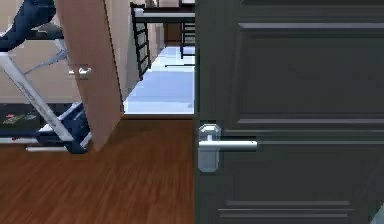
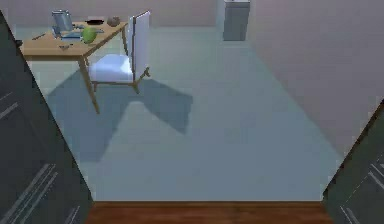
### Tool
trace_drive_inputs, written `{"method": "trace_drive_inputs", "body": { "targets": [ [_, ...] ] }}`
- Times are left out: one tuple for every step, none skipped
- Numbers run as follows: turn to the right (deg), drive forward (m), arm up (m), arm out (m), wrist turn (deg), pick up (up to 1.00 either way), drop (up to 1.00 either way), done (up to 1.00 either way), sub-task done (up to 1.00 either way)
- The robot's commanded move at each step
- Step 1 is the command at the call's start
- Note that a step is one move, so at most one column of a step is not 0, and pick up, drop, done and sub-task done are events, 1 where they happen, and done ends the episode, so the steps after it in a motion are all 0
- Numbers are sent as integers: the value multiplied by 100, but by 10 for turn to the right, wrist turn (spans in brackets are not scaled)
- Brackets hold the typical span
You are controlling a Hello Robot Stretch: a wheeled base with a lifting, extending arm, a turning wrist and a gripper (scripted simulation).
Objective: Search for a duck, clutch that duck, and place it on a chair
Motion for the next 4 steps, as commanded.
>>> {"method": "trace_drive_inputs", "body": {
  "targets": [
    [-450, 0, 0, 0, 0, 0, 0, 0, 0],
    [0, 30, 0, 0, 0, 0, 0, 0, 0],
    [0, 40, 0, 0, 0, 0, 0, 0, 0],
    [420, 0, 0, 0, 0, 0, 0, 0, 0]
  ]
}}
